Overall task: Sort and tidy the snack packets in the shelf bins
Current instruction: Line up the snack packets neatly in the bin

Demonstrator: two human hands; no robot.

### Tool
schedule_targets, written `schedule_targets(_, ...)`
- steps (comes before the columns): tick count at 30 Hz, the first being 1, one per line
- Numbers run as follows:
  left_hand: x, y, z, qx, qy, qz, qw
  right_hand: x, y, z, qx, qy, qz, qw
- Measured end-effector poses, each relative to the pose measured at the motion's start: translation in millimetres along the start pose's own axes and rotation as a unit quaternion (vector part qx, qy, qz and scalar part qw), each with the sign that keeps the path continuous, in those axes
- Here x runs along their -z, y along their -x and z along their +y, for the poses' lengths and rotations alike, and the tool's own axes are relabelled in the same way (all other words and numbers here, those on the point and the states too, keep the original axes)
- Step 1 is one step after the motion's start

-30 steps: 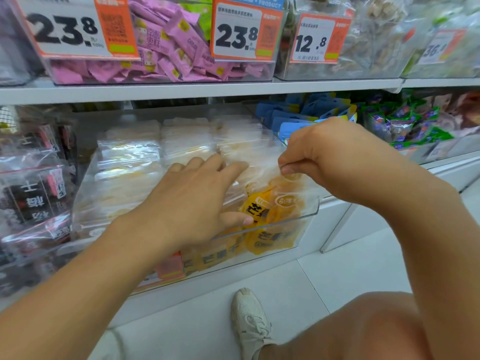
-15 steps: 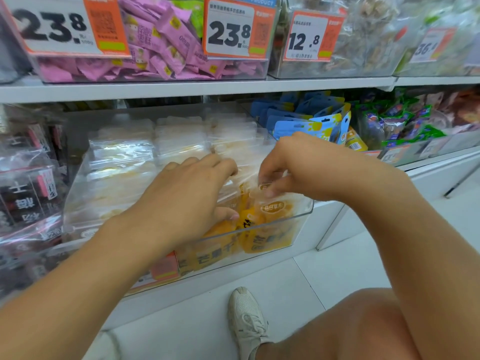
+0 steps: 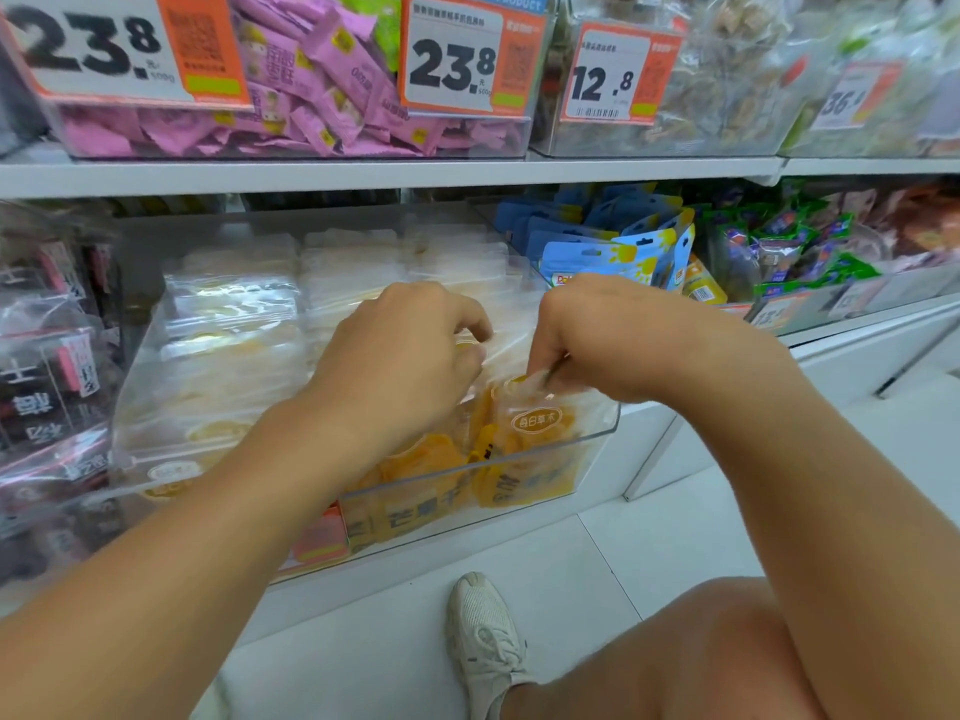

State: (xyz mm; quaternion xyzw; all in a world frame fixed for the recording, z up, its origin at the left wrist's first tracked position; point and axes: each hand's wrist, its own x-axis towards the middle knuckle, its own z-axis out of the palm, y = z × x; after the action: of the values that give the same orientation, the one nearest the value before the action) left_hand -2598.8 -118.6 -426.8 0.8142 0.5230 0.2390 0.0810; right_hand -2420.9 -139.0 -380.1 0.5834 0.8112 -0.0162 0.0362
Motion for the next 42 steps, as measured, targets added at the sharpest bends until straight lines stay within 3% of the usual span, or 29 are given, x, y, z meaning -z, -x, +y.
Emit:
schedule_targets(6,-8,-8,3,0.011,0.077,0.033,0.996,-10,-2,5,0.039,-0.069,-0.025,0.997)
schedule_targets(7,-9,-10,2,0.0,0.08,0.035,0.996,-8,2,12,0.042,-0.136,-0.004,0.99)
schedule_targets(9,-10,-14,-2,-0.029,0.067,0.042,0.996,-5,8,31,0.033,-0.285,0.113,0.951)
schedule_targets(11,-13,-17,-6,-0.061,0.066,0.05,0.995,-10,5,44,0.011,-0.307,0.234,0.922)
schedule_targets(12,-15,-17,-8,-0.075,0.069,0.058,0.993,-13,-1,46,0.007,-0.285,0.241,0.928)
schedule_targets(16,-20,-19,-11,-0.105,0.084,0.085,0.987,-19,-25,37,0.044,-0.251,0.114,0.96)
schedule_targets(22,-4,-8,1,-0.062,0.069,0.065,0.994,-4,-48,28,0.048,-0.15,0.034,0.987)
schedule_targets(26,13,11,-2,-0.025,-0.044,0.029,0.998,-1,-42,25,0.012,-0.072,0.049,0.996)
schedule_targets(32,18,19,-13,-0.02,-0.046,0.0,0.999,2,-27,33,-0.033,-0.06,0.096,0.993)
schedule_targets(35,15,18,-16,-0.02,-0.042,0.012,0.999,-8,-37,30,-0.038,-0.027,0.061,0.997)
schedule_targets(39,12,13,-18,0.01,-0.037,0.023,0.999,-8,-37,34,-0.011,-0.127,0.014,0.992)
schedule_targets(42,10,3,-18,0.013,-0.049,0.016,0.999,-4,-37,29,-0.003,-0.125,0.001,0.992)
